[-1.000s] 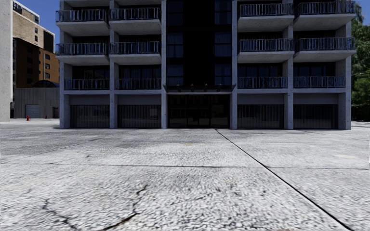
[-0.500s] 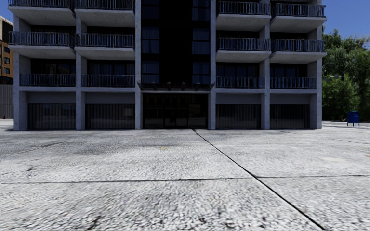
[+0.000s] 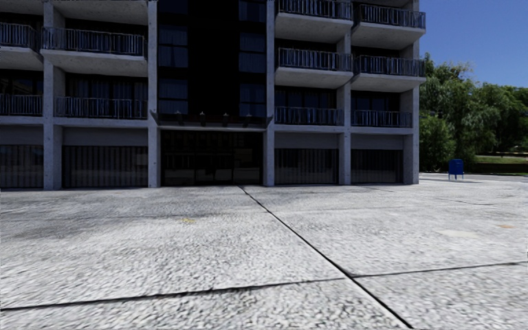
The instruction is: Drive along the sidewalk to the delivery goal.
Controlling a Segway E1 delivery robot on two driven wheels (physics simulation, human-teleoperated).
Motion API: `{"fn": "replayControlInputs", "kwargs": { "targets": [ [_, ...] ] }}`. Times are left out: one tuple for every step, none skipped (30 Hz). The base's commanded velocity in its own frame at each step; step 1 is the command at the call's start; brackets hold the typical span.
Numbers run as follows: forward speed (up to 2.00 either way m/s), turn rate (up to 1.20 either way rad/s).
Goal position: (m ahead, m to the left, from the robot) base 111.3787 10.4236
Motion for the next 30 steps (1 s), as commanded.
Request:
{"fn": "replayControlInputs", "kwargs": {
  "targets": [
    [1.21,-0.39],
    [1.21,-0.39],
    [1.24,-0.39],
    [1.26,-0.39],
    [1.27,-0.39],
    [1.28,-0.39],
    [1.29,-0.39],
    [1.3,-0.39],
    [1.3,-0.39],
    [1.33,-0.39],
    [1.38,-0.39],
    [1.42,-0.39],
    [1.43,-0.39],
    [1.43,-0.39],
    [1.44,-0.39],
    [1.44,-0.39],
    [1.44,-0.39],
    [1.44,-0.39],
    [1.44,-0.39],
    [1.45,-0.39],
    [1.45,-0.39],
    [1.45,-0.39],
    [1.45,-0.39],
    [1.45,-0.39],
    [1.45,-0.39],
    [1.45,-0.39],
    [1.45,-0.39],
    [1.46,-0.39],
    [1.46,-0.39],
    [1.46,-0.38]
  ]
}}
